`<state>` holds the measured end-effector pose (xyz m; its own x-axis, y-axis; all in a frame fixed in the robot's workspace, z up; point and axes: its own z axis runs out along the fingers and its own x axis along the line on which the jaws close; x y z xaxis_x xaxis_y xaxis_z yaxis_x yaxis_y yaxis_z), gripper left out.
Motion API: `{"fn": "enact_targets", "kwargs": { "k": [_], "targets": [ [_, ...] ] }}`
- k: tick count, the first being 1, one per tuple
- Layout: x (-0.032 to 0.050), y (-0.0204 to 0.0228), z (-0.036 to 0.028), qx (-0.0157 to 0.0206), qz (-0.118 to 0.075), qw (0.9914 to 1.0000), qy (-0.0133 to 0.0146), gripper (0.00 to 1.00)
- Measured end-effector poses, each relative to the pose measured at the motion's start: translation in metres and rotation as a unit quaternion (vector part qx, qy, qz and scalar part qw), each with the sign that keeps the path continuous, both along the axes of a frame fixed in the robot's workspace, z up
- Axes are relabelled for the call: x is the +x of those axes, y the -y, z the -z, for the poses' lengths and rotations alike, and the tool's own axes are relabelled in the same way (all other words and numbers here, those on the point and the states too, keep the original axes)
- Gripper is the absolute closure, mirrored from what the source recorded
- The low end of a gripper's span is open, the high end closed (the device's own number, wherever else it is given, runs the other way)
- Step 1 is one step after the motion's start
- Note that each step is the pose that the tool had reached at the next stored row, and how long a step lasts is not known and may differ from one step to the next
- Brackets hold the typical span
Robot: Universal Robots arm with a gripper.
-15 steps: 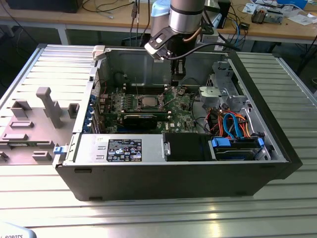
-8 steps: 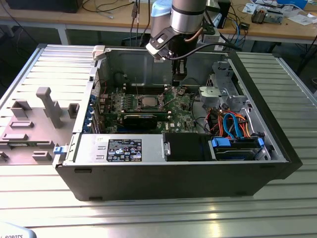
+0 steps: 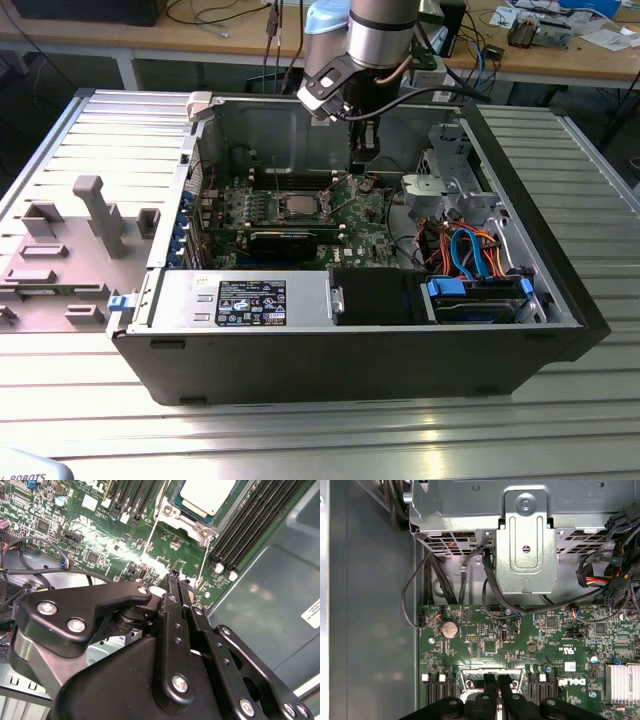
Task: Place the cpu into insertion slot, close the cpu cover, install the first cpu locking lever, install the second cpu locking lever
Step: 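Close the cpu cover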
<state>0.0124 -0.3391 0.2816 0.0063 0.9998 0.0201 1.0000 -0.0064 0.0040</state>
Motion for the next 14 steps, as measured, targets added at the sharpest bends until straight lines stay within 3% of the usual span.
{"fn": "enact_targets", "kwargs": {
  "k": [14],
  "targets": [
    [0.0039,0.0,0.0001,0.0,0.0,1.0,0.0,0.84]
  ]
}}
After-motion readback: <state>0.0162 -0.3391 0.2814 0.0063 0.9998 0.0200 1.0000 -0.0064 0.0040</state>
